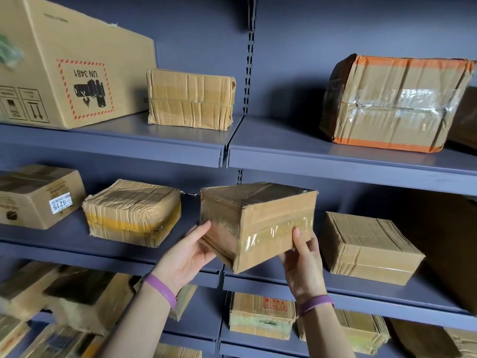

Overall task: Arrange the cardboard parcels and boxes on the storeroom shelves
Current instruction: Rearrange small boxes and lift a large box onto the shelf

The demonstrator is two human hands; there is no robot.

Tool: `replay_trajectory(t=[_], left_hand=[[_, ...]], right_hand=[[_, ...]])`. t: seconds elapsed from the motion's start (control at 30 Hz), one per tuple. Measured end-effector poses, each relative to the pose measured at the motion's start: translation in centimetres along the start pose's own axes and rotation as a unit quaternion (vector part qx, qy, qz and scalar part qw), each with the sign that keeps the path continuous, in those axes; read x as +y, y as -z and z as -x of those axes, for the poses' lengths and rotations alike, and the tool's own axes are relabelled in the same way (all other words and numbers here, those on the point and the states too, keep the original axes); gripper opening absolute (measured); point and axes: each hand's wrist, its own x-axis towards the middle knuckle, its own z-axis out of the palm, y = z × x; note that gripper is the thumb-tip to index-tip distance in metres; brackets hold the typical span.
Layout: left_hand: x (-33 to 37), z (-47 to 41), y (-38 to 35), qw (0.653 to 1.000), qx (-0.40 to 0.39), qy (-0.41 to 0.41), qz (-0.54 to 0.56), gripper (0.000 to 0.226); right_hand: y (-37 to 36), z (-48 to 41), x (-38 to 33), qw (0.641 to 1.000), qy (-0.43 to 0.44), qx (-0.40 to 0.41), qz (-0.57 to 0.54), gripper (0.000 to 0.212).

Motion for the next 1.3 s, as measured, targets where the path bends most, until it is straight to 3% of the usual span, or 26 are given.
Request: replay_trajectory(t=[0.13,0.23,0.33,0.43,0.5,0.6,0.67,0.8,0.93,1.03,1.1,1.2,1.3], left_hand=[[-0.4,-0.6,-0.2,0.996,0.022,-0.089,0.013,0.050],[-0.6,-0.5,-0.7,0.986,0.029,-0.162,-0.008,0.081],[-0.8,-0.3,-0.7,0.985,-0.002,-0.167,-0.053,0.073],[-1.1,0.1,-1.2,0.984,-0.069,-0.134,-0.094,0.079],[-1.2,0.0,-1.4,0.979,-0.045,-0.165,-0.111,0.062],[-1.1,-0.3,-1.7,0.976,0.008,-0.189,-0.108,0.042],[-0.9,-0.4,-1.3,0.980,0.009,-0.174,-0.095,0.040],[-0.6,-0.2,-0.9,0.992,0.002,-0.126,-0.031,0.062],[-0.6,-0.1,-0.9,0.995,-0.014,-0.093,0.015,0.045],[-0.4,-0.1,-0.9,0.995,-0.006,-0.091,0.030,0.036],[-0.5,-0.4,-0.8,0.994,0.018,-0.100,0.031,0.040],[-1.0,-0.5,-0.8,0.992,0.049,-0.117,0.020,0.066],[-1.2,-0.1,-1.3,0.990,0.030,-0.133,-0.036,0.085]], right_hand=[[0.1,0.0,0.5,0.999,0.028,0.007,0.030,0.070],[-0.4,0.2,0.9,0.997,0.057,0.026,0.045,0.092],[-1.1,0.5,1.3,0.995,0.079,0.050,0.042,0.084],[-1.6,0.6,1.4,0.992,0.092,0.069,0.052,0.099],[-1.6,0.8,1.3,0.993,0.089,0.057,0.053,0.086],[-0.8,0.6,0.8,0.997,0.059,0.026,0.041,0.048],[-0.2,0.3,0.3,0.997,0.042,0.015,0.066,0.049],[0.2,-0.1,-0.3,0.996,-0.017,0.049,0.067,0.053],[0.4,-0.2,-0.4,0.997,-0.064,-0.001,0.048,0.067],[0.3,0.4,-0.6,0.995,-0.089,-0.045,0.015,0.056],[0.5,0.5,-0.5,0.996,-0.076,-0.043,0.000,0.055],[0.3,0.4,-0.2,0.998,-0.039,-0.049,0.003,0.047],[-0.3,0.4,0.2,0.998,-0.003,-0.057,0.020,0.033]])
